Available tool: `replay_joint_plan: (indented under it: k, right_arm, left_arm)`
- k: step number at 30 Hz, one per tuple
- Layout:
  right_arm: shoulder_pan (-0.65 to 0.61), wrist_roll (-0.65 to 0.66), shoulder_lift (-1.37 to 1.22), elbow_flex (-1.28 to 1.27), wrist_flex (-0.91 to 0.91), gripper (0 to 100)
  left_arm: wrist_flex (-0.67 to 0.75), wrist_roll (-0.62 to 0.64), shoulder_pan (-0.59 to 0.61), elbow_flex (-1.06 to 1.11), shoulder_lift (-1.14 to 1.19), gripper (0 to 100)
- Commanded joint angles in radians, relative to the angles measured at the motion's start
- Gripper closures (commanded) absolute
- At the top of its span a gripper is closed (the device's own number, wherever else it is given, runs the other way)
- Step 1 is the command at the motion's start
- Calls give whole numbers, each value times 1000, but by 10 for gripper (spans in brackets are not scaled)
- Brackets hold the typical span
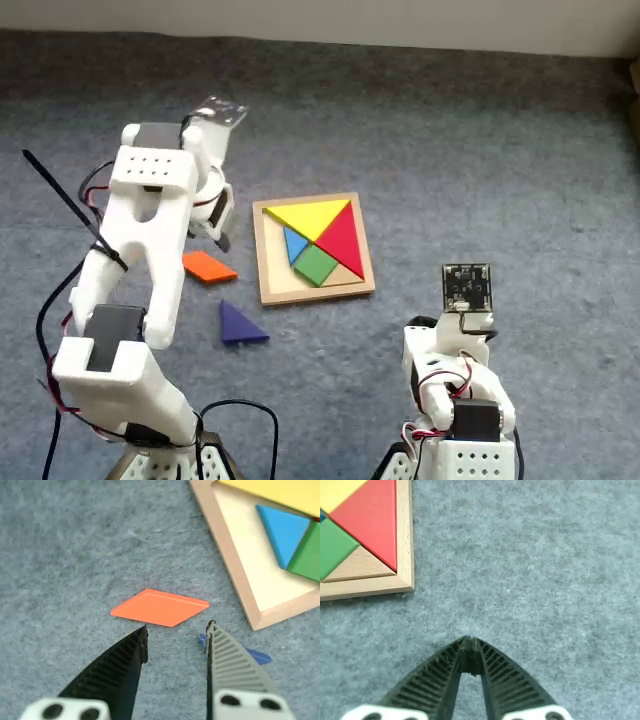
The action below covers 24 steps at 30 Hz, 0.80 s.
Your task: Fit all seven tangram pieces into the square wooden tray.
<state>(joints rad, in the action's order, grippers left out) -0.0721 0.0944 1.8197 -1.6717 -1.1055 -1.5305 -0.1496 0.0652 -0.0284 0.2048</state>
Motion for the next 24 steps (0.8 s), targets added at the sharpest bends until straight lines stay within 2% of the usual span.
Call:
replay_joint_plan:
  k: [1, 4, 10, 17, 24]
  right_arm:
    - [12, 11, 5, -116, 25, 981]
    - [12, 11, 5, -116, 25, 981]
    - [12, 11, 5, -116, 25, 981]
    - [12, 11, 5, -116, 25, 981]
    - [12, 11, 5, -116, 25, 981]
  left_arm:
    - [94, 175, 61, 74, 13, 803]
    - [147, 324, 82, 122, 36, 803]
    - [152, 448, 110, 139, 88, 805]
    - [201, 773, 76, 136, 196, 806]
    - [226, 815, 64, 105, 289, 807]
